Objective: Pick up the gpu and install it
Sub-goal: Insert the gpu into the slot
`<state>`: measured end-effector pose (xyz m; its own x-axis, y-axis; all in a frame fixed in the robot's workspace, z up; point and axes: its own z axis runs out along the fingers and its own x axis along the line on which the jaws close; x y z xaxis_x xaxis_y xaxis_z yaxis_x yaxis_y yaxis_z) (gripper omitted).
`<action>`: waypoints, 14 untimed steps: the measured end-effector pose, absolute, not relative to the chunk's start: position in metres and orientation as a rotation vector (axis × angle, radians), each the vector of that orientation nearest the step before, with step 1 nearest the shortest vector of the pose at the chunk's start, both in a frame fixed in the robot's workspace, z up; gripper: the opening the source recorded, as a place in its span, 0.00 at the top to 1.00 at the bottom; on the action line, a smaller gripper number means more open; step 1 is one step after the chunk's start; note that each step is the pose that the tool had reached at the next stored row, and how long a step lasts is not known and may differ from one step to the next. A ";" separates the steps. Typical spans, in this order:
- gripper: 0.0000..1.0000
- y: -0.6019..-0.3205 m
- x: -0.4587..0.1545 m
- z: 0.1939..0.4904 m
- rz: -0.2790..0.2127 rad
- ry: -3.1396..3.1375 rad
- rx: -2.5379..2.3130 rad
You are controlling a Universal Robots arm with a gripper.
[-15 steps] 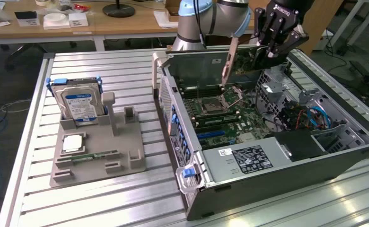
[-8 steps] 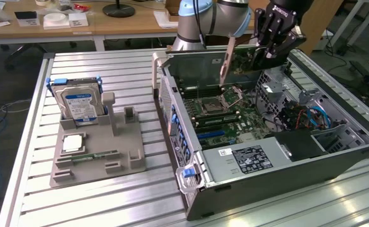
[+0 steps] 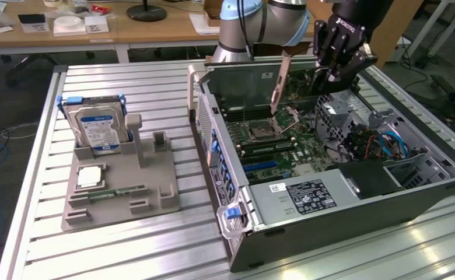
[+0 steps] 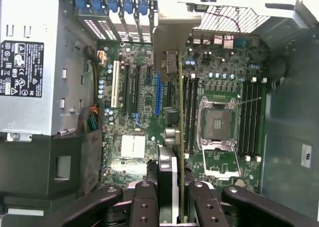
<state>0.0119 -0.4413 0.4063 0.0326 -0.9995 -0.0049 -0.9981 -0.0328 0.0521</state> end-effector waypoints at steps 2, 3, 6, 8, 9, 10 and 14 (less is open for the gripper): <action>0.72 -0.441 0.012 0.403 -0.063 -2.201 2.194; 0.72 -0.441 0.012 0.401 -0.063 -2.221 2.174; 0.72 -0.441 0.010 0.396 -0.063 -2.244 2.151; 0.72 -0.441 0.006 0.392 -0.062 -2.244 2.149; 0.72 -0.441 0.004 0.390 -0.060 -2.244 2.147; 0.72 -0.441 0.002 0.389 -0.057 -2.244 2.145; 0.72 -0.440 0.001 0.381 -0.051 -2.295 2.085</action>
